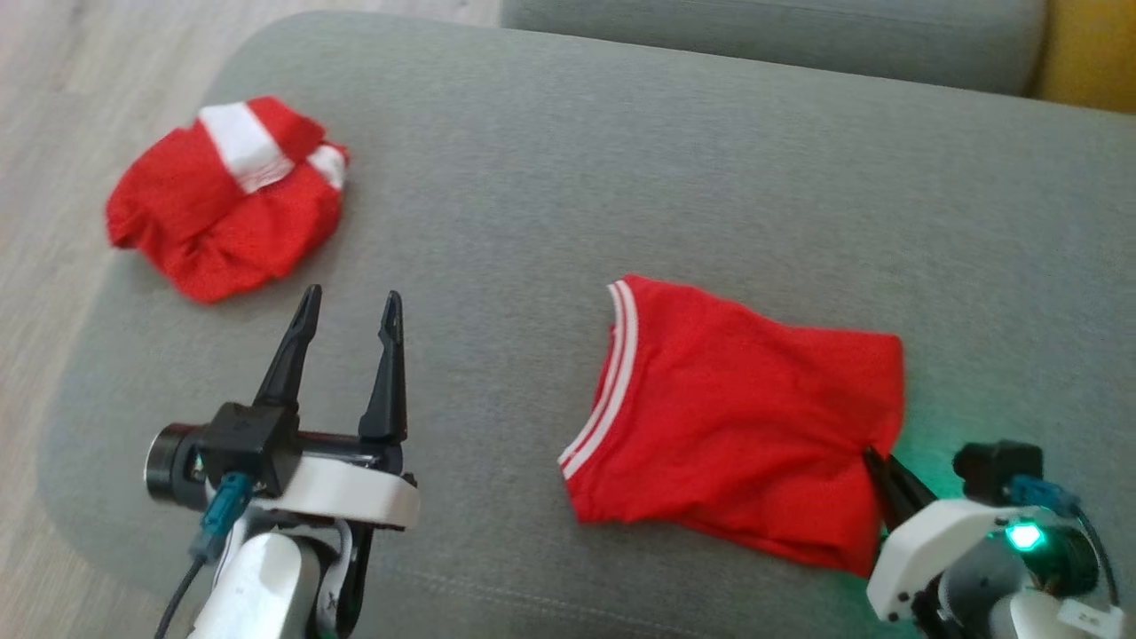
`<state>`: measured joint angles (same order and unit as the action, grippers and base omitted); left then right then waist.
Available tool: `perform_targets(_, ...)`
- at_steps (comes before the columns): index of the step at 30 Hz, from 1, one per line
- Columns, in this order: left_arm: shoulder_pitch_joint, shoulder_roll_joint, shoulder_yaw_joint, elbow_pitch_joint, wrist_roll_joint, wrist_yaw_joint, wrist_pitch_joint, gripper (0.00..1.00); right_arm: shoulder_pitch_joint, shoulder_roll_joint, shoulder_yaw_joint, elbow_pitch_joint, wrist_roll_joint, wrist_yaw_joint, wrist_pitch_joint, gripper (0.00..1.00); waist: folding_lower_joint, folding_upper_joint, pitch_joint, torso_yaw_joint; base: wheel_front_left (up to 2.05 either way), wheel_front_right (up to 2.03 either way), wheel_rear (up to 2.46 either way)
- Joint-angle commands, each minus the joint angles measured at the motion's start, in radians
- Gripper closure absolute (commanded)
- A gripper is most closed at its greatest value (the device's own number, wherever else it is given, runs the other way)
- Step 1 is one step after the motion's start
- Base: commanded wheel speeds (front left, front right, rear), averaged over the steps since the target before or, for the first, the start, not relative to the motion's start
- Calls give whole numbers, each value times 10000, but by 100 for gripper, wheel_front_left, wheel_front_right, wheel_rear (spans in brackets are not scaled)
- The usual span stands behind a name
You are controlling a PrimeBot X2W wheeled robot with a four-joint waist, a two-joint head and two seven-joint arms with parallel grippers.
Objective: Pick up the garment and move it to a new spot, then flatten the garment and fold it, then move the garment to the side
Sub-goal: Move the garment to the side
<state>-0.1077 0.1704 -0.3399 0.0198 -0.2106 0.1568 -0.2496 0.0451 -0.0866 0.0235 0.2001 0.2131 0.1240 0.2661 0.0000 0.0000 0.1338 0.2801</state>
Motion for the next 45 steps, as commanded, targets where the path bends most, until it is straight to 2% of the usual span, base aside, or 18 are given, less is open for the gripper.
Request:
perform_targets(1, -318, 27, 408, -432, 110, -76, -120, 0, -499, -304, 287, -419, -38, 67, 24, 100, 0, 0, 55, -341, 0, 0, 0)
perform_targets(10, -598, -170, 463, -635, 289, -365, -121, 0, -1768, -1283, 1272, -422, 345, 67, 122, 100, 0, 0, 509, -2239, 0, 0, 0)
perform_targets(15, -950, -245, 393, -672, 398, -608, -121, 0, -2876, -1923, 1393, -63, 607, 67, -26, 100, 0, 0, 988, -3198, 0, 0, 0)
perform_targets(20, -1372, -263, 246, -669, 543, -848, -121, 0, -3919, -2798, 1309, 448, 874, 67, -335, 100, 0, 0, 1534, -3865, 0, 0, 0)
perform_targets(25, -1832, -242, 127, -671, 670, -1048, -122, 0, -4820, -3681, 791, 965, 1082, 67, -574, 100, 0, 0, 2153, -4297, 0, 0, 0)
perform_targets(32, -2260, -178, 85, -667, 777, -1196, -122, 0, -5511, -4391, 38, 1413, 1570, 67, -670, 100, 0, 0, 2896, -4721, 0, 0, 0)
perform_targets(45, -2796, 80, 75, -617, 917, -1383, -122, 0, -6111, -4325, -716, 2100, 1645, 67, -1257, 100, 0, 0, 3876, -5018, 0, 0, 0)
